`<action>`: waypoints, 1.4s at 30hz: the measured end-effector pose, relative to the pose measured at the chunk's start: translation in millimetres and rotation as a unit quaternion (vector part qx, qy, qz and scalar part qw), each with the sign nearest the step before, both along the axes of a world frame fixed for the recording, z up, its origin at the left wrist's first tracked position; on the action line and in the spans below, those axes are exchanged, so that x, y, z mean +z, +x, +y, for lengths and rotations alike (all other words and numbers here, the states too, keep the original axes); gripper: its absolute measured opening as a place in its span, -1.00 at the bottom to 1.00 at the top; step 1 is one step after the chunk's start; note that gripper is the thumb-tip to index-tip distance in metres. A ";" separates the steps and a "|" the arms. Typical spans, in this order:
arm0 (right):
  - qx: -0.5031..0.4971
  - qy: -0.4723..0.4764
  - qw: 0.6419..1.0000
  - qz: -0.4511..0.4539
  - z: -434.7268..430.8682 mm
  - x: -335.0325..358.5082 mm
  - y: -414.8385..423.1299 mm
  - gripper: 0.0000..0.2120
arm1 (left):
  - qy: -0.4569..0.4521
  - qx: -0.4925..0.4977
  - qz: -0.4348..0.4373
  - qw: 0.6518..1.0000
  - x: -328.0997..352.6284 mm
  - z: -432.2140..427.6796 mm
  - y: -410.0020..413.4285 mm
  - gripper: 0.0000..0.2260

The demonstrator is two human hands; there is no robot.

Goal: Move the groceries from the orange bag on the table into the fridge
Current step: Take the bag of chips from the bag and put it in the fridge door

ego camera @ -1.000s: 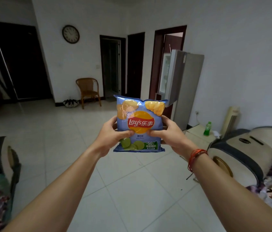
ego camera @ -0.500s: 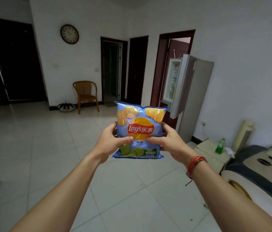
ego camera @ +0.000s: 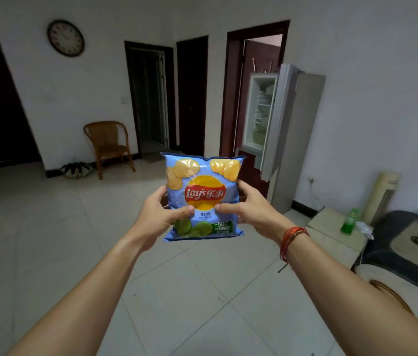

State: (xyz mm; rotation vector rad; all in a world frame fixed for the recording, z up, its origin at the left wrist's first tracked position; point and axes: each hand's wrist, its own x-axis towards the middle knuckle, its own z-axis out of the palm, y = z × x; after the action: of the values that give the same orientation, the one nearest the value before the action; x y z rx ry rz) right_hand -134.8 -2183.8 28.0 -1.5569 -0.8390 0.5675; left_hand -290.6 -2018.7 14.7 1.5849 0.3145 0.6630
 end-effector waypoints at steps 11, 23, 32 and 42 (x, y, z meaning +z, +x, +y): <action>-0.009 -0.006 1.000 0.022 151.9 -2.5 195.6 -0.41 | 0.020 0.004 0.012 1.000 4.9 152.2 201.3 -0.58; 0.005 0.003 1.000 0.016 314.4 2.5 356.8 -0.48 | 0.013 0.006 0.013 1.000 3.0 315.7 362.4 -0.53; -0.024 0.014 1.000 0.007 457.2 10.0 477.1 -0.48 | 0.021 -0.021 0.000 1.000 10.4 466.7 493.7 -0.54; -0.069 0.020 0.997 0.007 581.2 26.3 617.3 -0.51 | 0.022 -0.057 0.000 0.998 25.9 598.8 650.9 -0.56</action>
State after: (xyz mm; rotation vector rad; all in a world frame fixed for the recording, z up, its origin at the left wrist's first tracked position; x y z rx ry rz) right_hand 482.5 -1602.5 54.3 -1.5589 -0.7211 0.4582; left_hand 360.3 -1419.9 40.6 1.6320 0.2084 0.5861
